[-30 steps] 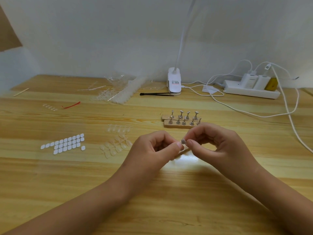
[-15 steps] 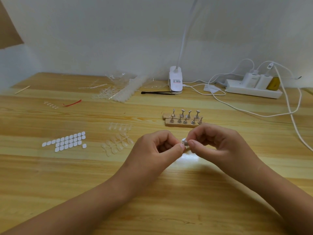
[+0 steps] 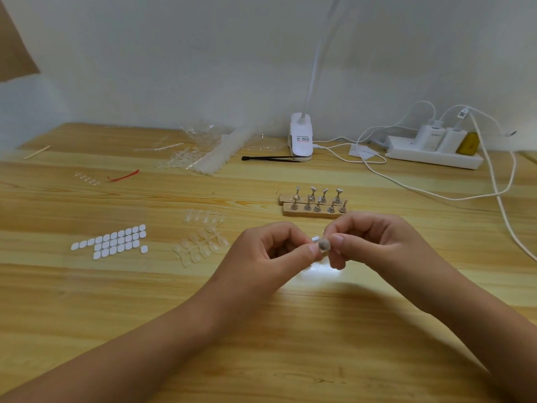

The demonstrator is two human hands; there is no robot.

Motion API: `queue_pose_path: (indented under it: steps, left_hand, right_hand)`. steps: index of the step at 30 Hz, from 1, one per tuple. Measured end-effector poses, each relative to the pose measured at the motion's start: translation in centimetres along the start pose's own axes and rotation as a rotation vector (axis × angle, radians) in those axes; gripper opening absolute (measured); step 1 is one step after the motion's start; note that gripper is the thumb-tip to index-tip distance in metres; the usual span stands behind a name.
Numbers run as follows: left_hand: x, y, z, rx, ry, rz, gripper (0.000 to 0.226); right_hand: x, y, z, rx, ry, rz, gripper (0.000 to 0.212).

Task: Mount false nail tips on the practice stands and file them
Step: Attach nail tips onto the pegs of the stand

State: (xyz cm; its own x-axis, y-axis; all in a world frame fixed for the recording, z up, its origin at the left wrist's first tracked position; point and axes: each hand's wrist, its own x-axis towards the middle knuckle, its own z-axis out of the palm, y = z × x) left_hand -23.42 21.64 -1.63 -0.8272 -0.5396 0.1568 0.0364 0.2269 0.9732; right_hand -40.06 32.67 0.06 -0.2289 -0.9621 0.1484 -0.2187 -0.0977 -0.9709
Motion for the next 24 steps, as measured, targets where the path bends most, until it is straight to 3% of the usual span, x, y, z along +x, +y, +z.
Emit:
queue_pose_path:
  steps: [19, 21, 24]
  left_hand:
    - [0.1, -0.4, 0.0, -0.052, -0.013, 0.154, 0.014]
    - [0.1, -0.5, 0.1, -0.063, -0.008, 0.164, 0.014]
    - [0.2, -0.5, 0.1, -0.072, -0.013, 0.159, 0.015]
  right_hand:
    - [0.2, 0.3, 0.2, 0.342, 0.046, 0.109, 0.008]
    - [0.3, 0.3, -0.3, 0.279, 0.140, 0.061, 0.008]
    - [0.7, 0.6, -2.2, -0.202, 0.357, -0.058, 0.012]
